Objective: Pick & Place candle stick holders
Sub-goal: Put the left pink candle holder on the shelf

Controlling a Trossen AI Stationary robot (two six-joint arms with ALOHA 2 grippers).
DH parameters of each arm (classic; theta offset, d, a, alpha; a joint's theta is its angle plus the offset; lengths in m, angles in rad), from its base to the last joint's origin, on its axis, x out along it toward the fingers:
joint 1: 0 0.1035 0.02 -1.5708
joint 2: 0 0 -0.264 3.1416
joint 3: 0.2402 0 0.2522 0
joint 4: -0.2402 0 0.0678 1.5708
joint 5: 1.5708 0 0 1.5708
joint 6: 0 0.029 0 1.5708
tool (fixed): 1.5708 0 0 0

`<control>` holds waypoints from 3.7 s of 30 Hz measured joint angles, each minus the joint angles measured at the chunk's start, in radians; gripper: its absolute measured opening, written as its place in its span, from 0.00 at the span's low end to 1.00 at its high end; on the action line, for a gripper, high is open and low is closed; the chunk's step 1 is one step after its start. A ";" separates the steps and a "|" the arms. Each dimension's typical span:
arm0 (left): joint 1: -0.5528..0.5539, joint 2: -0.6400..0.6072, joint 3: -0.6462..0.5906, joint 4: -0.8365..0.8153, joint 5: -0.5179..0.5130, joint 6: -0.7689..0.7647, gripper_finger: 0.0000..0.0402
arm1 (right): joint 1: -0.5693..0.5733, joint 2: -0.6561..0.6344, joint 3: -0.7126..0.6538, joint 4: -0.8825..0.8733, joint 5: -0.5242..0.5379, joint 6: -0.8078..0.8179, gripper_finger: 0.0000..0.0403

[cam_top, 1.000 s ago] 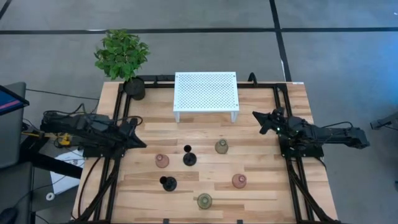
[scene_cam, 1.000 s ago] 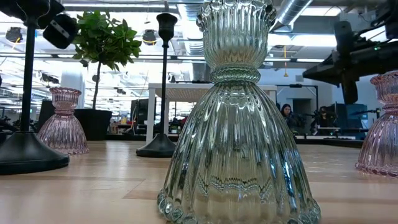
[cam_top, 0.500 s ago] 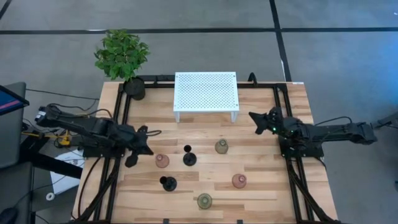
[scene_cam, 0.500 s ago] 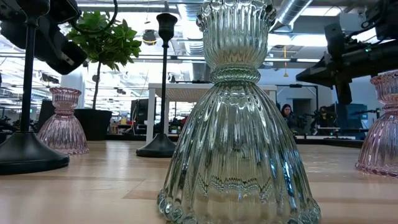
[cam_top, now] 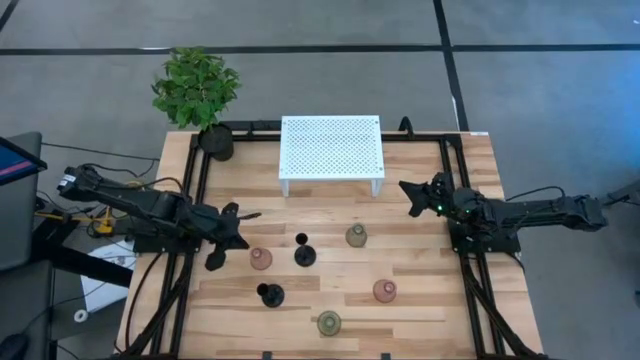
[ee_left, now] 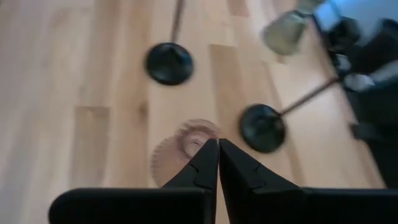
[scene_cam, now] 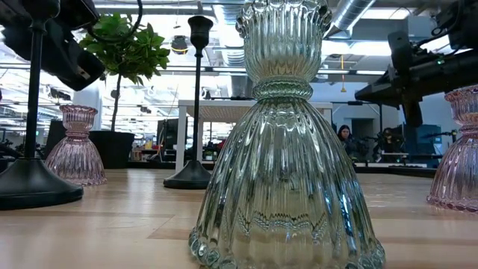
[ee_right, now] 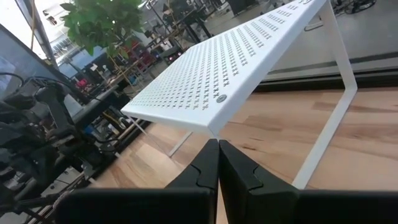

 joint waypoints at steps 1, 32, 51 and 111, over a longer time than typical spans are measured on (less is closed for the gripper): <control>0.000 0.009 0.000 0.005 -0.033 -0.018 0.05 | 0.000 0.000 0.000 0.002 0.000 0.000 0.00; 0.023 0.260 0.000 0.106 0.033 -0.250 0.44 | 0.000 0.000 0.000 0.007 -0.042 -0.011 0.00; 0.023 0.356 0.004 0.129 0.022 -0.257 0.24 | 0.000 0.000 0.000 0.007 -0.042 -0.011 0.00; 0.123 0.369 0.474 -0.324 -0.088 -0.385 0.05 | 0.000 0.000 0.000 0.007 -0.034 -0.036 0.00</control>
